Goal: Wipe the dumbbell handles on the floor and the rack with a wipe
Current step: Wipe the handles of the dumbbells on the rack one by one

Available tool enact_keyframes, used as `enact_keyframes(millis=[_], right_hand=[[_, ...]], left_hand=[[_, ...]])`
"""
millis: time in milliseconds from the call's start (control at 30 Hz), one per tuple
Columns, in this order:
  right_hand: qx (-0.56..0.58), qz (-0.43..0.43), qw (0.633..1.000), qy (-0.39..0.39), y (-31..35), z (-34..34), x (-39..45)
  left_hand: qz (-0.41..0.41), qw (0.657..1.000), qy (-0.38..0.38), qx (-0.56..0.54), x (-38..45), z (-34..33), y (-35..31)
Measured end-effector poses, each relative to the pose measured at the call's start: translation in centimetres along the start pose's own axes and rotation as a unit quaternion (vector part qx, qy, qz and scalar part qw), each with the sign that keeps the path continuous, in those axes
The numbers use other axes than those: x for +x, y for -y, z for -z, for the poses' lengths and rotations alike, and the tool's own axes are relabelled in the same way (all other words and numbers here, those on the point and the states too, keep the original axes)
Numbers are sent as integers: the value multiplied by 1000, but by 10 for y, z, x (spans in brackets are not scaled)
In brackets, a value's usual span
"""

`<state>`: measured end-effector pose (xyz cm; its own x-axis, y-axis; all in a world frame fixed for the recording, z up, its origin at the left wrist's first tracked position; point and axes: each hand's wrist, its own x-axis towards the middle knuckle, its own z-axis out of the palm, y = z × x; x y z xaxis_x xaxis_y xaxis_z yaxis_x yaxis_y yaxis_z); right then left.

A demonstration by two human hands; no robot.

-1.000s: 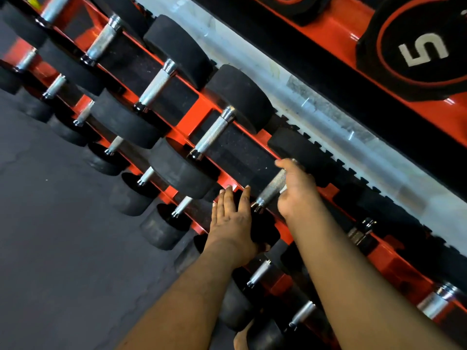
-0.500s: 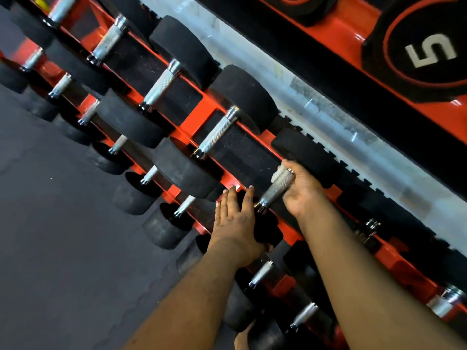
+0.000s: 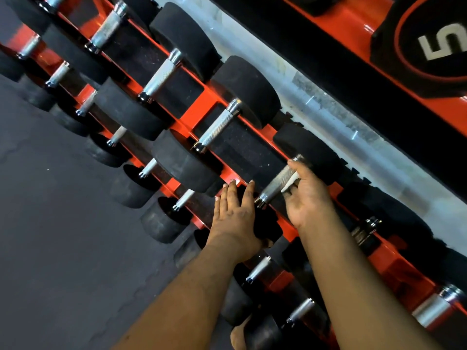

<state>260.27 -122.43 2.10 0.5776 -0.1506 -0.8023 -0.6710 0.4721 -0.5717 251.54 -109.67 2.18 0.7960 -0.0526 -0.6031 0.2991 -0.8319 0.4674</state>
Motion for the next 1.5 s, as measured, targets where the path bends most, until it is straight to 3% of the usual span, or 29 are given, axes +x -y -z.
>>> enact_keyframes(millis=[233, 367, 500, 667, 833, 967, 1167, 1300, 1367, 1500], right_hand=[[-11, -39, 998, 51, 3, -1, 3], [7, -28, 999, 37, -1, 7, 4], [-36, -70, 995, 55, -6, 0, 8], [-34, -30, 998, 49, -17, 20, 9], [-112, -135, 982, 76, -22, 7, 10], [-161, -77, 980, 84, -33, 27, 6], [-135, -138, 975, 110, -33, 11, 6], [-162, -71, 982, 67, -42, 19, 0], [-134, -61, 988, 51, -44, 27, -1], [39, -20, 999, 23, -19, 22, 23]], left_hand=[[4, 1000, -7, 3, 1, -1, 1], [3, 1000, -5, 10, 2, -1, 0], [7, 1000, -6, 7, 1, 0, -1], [3, 1000, -1, 6, 1, 0, 0], [8, 1000, -5, 4, 1, 2, -2], [2, 1000, -5, 4, 1, -1, 1], [5, 1000, -8, 8, 0, 2, -1], [0, 1000, -4, 2, -1, 1, 0], [0, 1000, -8, 3, 0, 0, 1], [-2, 1000, -7, 7, 1, -2, 0]])
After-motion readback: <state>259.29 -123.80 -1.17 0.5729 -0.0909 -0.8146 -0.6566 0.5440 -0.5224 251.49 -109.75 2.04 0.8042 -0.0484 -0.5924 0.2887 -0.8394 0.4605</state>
